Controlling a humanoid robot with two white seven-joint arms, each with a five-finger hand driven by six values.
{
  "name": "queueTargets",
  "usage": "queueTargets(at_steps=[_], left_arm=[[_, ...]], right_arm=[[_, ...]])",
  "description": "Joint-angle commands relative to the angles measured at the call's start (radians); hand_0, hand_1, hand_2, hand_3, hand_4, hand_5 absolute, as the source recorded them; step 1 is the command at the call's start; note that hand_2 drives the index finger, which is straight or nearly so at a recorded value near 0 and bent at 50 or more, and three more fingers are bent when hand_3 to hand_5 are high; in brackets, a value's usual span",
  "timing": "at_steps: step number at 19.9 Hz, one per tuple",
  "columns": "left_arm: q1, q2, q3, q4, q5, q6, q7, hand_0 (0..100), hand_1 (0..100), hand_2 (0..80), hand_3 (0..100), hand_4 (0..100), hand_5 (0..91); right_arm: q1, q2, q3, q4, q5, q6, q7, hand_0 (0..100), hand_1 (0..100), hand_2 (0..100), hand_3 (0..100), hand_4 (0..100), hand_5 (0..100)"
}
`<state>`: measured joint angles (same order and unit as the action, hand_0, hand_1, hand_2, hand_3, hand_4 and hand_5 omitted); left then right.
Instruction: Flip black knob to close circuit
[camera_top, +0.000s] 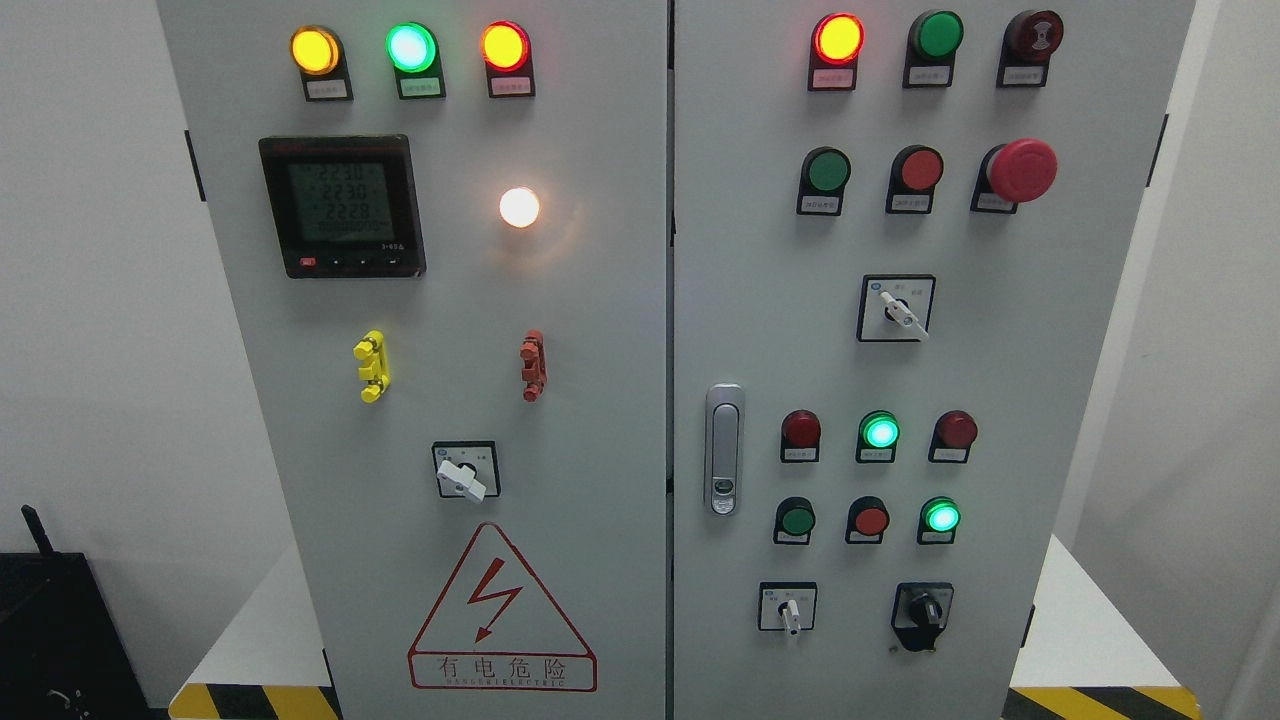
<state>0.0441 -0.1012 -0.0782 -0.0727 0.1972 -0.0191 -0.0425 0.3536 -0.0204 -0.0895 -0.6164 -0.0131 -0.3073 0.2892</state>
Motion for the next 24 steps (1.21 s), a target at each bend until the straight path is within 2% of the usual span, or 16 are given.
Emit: queueTargets(at_steps=[1, 2, 4, 5, 6, 8, 9, 10, 11, 12, 13, 15, 16, 18, 21, 24], left_arm=[[0.000, 0.000, 0.000, 0.001, 0.001, 0.001, 0.000, 12, 56, 0.0, 0, 0, 0.0], [-0.001, 0.000, 0.000, 0.001, 0.001, 0.001, 0.000, 12, 56, 0.0, 0, 0, 0.0], [-0.001, 0.000, 0.000, 0.001, -0.002, 0.001, 0.000, 12, 56, 0.0, 0, 0, 0.0], [0.000, 0.000, 0.000, 0.001, 0.001, 0.001, 0.000, 12, 56, 0.0, 0, 0, 0.0], [0.000, 0.000, 0.000, 0.001, 0.001, 0.001, 0.000, 12, 56, 0.0, 0, 0, 0.0], [0.000, 0.000, 0.000, -0.001, -0.002, 0.001, 0.000, 12, 56, 0.0, 0, 0, 0.0], [-0.001, 0.000, 0.000, -0.001, 0.001, 0.001, 0.000, 12, 56, 0.0, 0, 0, 0.0], [0.000, 0.000, 0.000, -0.001, 0.001, 0.001, 0.000, 12, 56, 0.0, 0, 0, 0.0], [0.000, 0.000, 0.000, 0.001, -0.002, 0.001, 0.000, 12, 56, 0.0, 0, 0, 0.0], [0.000, 0.000, 0.000, 0.001, 0.001, 0.001, 0.000, 12, 56, 0.0, 0, 0, 0.0], [0.000, 0.000, 0.000, 0.001, 0.001, 0.001, 0.000, 12, 56, 0.0, 0, 0, 0.0], [0.000, 0.000, 0.000, 0.001, 0.001, 0.001, 0.000, 12, 56, 0.0, 0, 0, 0.0], [-0.001, 0.000, 0.000, 0.001, 0.001, 0.001, 0.000, 12, 56, 0.0, 0, 0, 0.0], [0.000, 0.000, 0.000, 0.001, 0.001, 0.001, 0.000, 12, 56, 0.0, 0, 0, 0.0], [-0.001, 0.000, 0.000, 0.001, 0.001, 0.001, 0.000, 12, 56, 0.0, 0, 0, 0.0], [0.000, 0.000, 0.000, 0.001, -0.002, 0.001, 0.000, 12, 56, 0.0, 0, 0, 0.0]], right_arm=[[0.128, 0.033, 0.111, -1.131, -0.116, 0.002, -0.030, 0, 17, 24, 35, 16, 0], [0.127, 0.030, 0.106, -1.228, -0.114, 0.008, -0.030, 0, 18, 27, 37, 18, 0], [0.111, 0.027, 0.099, -1.406, -0.104, 0.066, -0.031, 0, 20, 32, 44, 24, 9], [0.096, 0.030, 0.082, -1.471, -0.094, 0.104, -0.035, 0, 21, 33, 45, 25, 10], [0.061, 0.031, 0.056, -1.477, -0.055, 0.102, -0.041, 0, 22, 37, 49, 28, 13], [-0.005, 0.028, 0.004, -1.474, 0.208, 0.077, -0.068, 0, 28, 48, 65, 40, 22], [-0.022, 0.022, -0.042, -1.473, 0.372, 0.076, -0.083, 0, 33, 55, 79, 53, 35], [-0.036, 0.013, -0.080, -1.473, 0.525, 0.073, -0.084, 0, 36, 61, 87, 63, 43], [-0.054, 0.010, -0.094, -1.474, 0.654, 0.065, -0.094, 0, 37, 63, 90, 67, 46], [-0.067, 0.005, -0.104, -1.474, 0.759, 0.060, -0.097, 0, 39, 70, 96, 76, 58], [-0.085, 0.001, -0.113, -1.474, 0.847, 0.065, -0.096, 0, 40, 74, 100, 81, 63], [-0.131, -0.018, -0.116, -1.474, 0.996, 0.083, -0.100, 0, 39, 80, 100, 85, 70], [-0.157, -0.030, -0.116, -1.474, 1.043, 0.118, -0.102, 0, 37, 84, 100, 87, 74], [-0.220, -0.049, -0.104, -1.474, 1.082, 0.224, -0.096, 0, 33, 88, 100, 90, 78], [-0.280, -0.111, -0.063, -1.468, 1.125, 0.411, -0.045, 0, 21, 92, 100, 92, 82], [-0.326, -0.125, -0.030, -1.456, 1.147, 0.465, -0.039, 0, 11, 93, 100, 93, 83]])
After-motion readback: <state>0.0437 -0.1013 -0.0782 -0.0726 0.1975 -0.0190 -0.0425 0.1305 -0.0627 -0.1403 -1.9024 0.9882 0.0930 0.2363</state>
